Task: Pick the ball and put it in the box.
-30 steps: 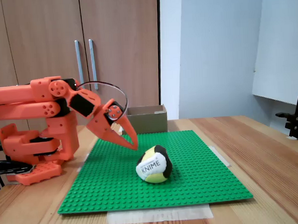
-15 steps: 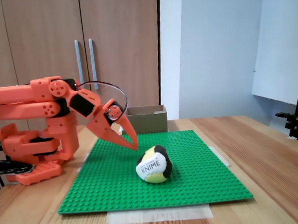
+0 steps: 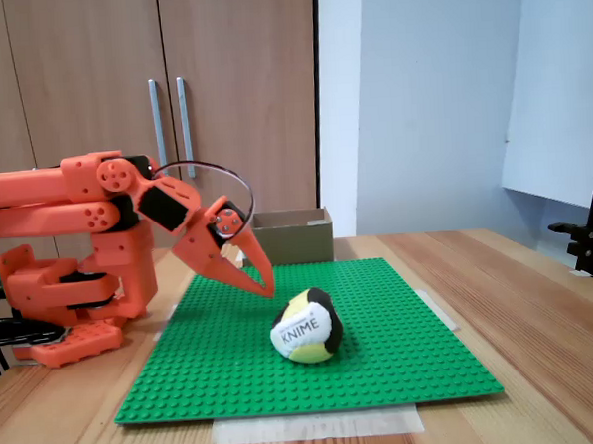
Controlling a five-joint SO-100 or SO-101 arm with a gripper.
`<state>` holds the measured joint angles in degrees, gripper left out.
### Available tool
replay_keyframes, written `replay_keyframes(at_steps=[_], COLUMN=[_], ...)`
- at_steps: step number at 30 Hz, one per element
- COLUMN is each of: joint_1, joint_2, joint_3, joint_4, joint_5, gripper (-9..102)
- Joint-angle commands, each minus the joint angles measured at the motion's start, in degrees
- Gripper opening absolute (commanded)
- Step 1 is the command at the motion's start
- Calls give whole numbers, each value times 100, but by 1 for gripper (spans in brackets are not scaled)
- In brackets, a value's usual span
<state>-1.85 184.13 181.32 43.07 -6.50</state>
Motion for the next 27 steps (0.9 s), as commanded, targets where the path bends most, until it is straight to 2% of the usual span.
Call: replay_keyframes(at_steps=[1, 13, 17, 27], joint_1=[9, -44, -79, -97], joint_2=[44, -53, -255, -1688], joint_3=[123, -26, -466, -2171], joint_4=[-18, -62, 35, 193], joint_5=[-62, 9, 290, 185], gripper=[-1, -1, -1, -1])
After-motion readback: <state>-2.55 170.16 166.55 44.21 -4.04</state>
